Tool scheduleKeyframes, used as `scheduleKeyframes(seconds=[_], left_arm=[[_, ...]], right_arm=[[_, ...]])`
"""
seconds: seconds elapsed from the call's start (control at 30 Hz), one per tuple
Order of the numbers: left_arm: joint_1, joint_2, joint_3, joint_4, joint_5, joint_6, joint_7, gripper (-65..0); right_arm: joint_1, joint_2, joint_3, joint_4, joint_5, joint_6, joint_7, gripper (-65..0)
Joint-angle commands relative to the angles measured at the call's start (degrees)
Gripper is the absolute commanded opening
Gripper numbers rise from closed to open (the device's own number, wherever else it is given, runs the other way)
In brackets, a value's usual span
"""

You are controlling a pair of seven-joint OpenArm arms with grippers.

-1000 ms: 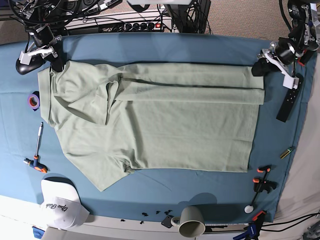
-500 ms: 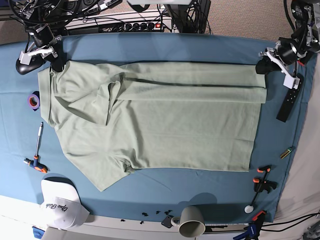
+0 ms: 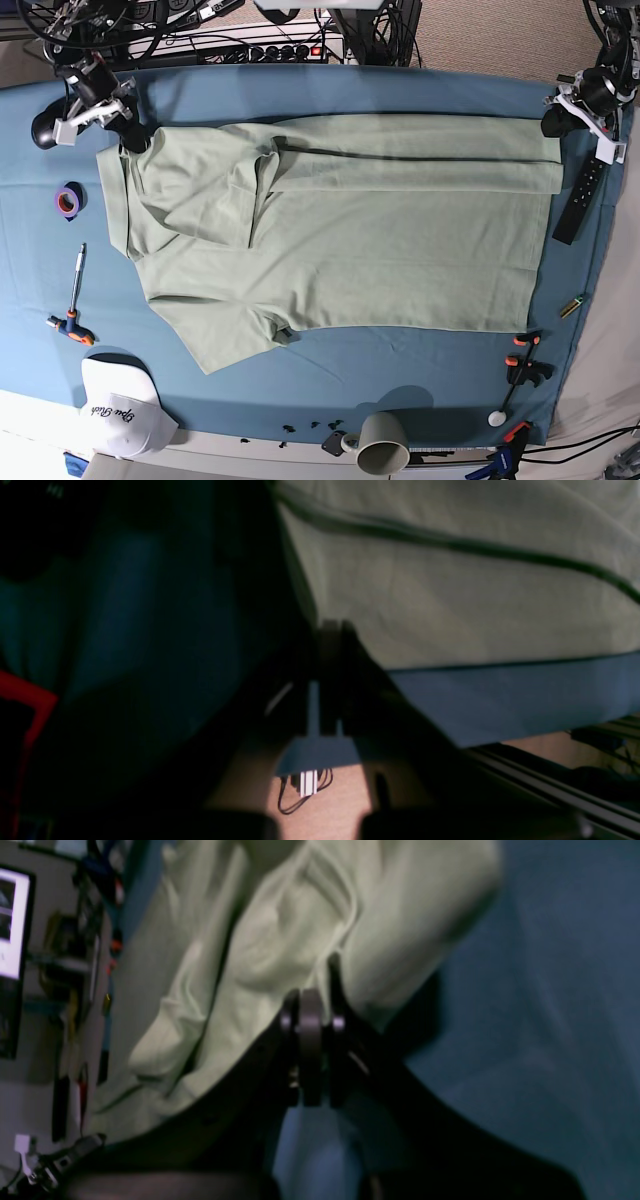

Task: Fold the T-shirt properly
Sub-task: 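Grasp the folded edge with both grippers and pull it back, then release the shirt and raise both grippers away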

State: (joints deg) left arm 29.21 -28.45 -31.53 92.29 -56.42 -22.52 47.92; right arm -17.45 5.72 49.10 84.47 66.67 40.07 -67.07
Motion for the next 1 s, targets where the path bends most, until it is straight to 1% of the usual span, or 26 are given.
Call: scheduleKeyframes(seconds=[0.0, 0.17, 0.47, 0.67, 0.8, 0.97], left_arm=[[0.66, -1.05, -0.37, 0.46, 0.00, -0.02, 0.13, -65.0], [0.63, -1.07, -0.37, 0.46, -0.15, -0.04, 0.17, -65.0], [1.14, -1.09, -0.37, 0.46, -0.15, -0.02, 0.57, -65.0], [2.40, -1.09, -0.37, 0.50, -0.20, -0.04, 0.55, -65.0], [2.45, -1.27, -0.37, 0.50, -0.17, -0.04, 0.76, -65.0], [3.41, -2.23, -0.39, 0.50, -0.15, -0.02, 0.76, -65.0]], right_arm=[[-0.81, 0.74, 0.33, 0.83, 1.53, -0.07, 0.02, -65.0], [-3.96, 0.76, 0.35, 0.90, 3.65, -0.07, -0.28, -65.0], [-5.75, 0.74, 0.35, 1.49, 4.07, -0.07, -0.87, -65.0], [-8.79, 0.76, 0.52, 7.50, 3.80, -0.07, -0.90, -65.0], [-10.60, 0.76, 0.50, 12.07, 1.97, -0.07, -0.57, -65.0], [-11.32, 0.79, 0.50, 13.42, 1.11, -0.07, -0.44, -65.0]])
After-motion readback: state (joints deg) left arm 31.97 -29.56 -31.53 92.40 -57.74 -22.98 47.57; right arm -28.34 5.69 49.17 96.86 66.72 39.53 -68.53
